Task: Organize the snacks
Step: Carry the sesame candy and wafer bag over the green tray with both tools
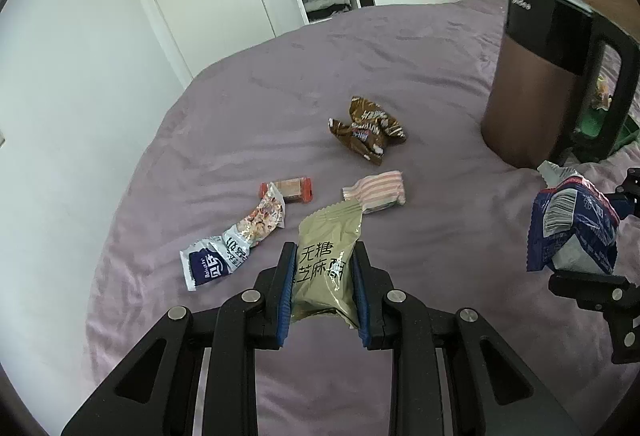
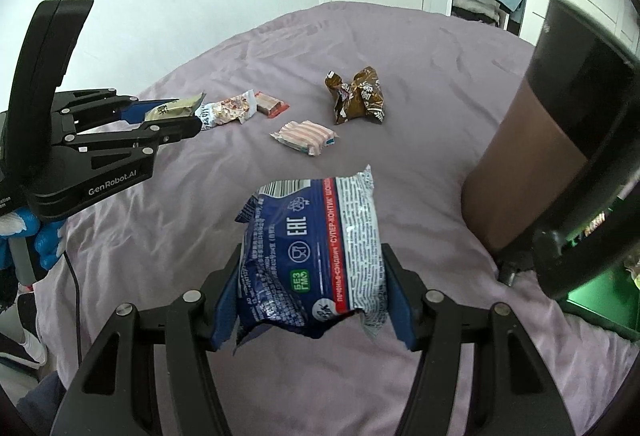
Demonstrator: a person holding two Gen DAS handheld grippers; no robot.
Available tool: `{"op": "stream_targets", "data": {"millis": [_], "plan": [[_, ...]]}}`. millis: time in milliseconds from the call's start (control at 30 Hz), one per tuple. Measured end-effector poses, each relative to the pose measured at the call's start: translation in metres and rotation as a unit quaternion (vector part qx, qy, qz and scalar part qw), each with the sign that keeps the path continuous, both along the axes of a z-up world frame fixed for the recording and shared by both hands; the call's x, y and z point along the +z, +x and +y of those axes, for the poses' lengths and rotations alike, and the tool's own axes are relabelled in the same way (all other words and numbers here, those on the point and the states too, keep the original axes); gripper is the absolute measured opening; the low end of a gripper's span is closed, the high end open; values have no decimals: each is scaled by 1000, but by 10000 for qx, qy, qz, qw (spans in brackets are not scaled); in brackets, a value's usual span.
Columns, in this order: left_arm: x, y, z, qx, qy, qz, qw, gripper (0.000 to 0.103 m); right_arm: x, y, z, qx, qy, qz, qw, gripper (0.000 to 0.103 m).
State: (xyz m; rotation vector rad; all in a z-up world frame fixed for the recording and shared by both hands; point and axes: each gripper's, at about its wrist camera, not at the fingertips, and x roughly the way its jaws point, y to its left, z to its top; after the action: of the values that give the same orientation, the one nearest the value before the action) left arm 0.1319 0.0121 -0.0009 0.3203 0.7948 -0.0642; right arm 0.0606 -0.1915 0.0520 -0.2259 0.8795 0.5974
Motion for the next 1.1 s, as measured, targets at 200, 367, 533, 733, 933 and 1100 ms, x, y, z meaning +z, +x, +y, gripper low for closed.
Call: {"op": "stream_targets", "data": {"millis": [200,367,533,733,933,1100], "plan": [[17,-16,-13,6,100,-132,9999,22,11,-14,-11,-21,46,-73,10000,35],[30,-30,-26,-64,182,-216,9996,22,21,-27,-24,-72,145,-149,9998,35],[42,-44,-42,-155,277,-299,9990,22,31,-40,-42,-151,194,-234,9994,35],[58,-60,-67,-293,373,-394,9981,22,41,-55,-71,-328,255,-328,9986,35],[73,-76,-96,-504,436,-482,9966,22,53,-71,-109,-623,368,-460,9963,35],[83,-90,-130,-731,430,-518,9951,22,62,-81,-149,-942,473,-607,9926,36]]}}
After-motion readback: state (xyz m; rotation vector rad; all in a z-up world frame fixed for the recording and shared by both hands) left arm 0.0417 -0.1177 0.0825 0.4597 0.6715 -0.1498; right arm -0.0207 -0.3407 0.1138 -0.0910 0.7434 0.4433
